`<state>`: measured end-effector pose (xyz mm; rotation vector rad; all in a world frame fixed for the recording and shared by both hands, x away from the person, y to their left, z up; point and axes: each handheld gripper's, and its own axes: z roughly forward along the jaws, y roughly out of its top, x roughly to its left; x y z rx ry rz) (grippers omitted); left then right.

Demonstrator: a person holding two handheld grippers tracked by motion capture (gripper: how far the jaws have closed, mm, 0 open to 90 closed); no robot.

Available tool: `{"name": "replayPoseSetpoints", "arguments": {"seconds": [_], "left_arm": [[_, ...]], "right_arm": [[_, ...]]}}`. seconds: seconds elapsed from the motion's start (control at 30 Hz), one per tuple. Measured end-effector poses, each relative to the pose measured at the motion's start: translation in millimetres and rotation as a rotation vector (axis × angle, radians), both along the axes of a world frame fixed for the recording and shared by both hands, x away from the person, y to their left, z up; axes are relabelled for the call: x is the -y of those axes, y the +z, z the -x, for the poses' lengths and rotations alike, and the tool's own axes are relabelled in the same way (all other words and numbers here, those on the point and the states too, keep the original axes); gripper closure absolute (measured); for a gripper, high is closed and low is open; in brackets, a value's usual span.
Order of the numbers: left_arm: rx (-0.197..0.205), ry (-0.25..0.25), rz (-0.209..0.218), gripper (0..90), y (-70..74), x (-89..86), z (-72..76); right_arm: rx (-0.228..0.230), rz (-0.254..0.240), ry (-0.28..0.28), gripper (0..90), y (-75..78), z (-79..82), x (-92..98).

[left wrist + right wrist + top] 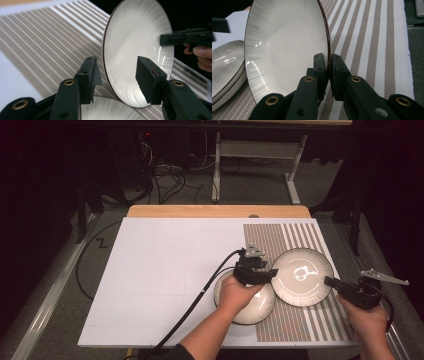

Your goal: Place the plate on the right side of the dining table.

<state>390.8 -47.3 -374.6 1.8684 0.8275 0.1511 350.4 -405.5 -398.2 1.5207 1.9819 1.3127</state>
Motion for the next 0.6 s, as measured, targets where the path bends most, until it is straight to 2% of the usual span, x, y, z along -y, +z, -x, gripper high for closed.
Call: {"name": "replayPoseSetpoints", "arguments": {"seconds": [0.17,0.27,0.4,0.6], "left_arm": [[0.052,-0.014,0.019,41.5,3.3,-31.1,17.1],[0.096,-0.009,0.021,37.0,2.6,-51.4,29.9],[0.112,0.017,0.049,30.7,2.4,-80.3,42.5],[0.147,0.069,0.057,18.7,-2.0,-123.6,60.9]], "right_arm": [[-0.014,0.008,-0.004,86.2,1.8,-5.8,-3.4],[-0.028,0.013,-0.008,85.7,2.1,-10.0,-5.0],[-0.048,0.018,-0.017,85.0,0.6,-16.3,-6.4],[-0.080,0.019,-0.027,84.2,-2.6,-24.1,-6.5]]}}
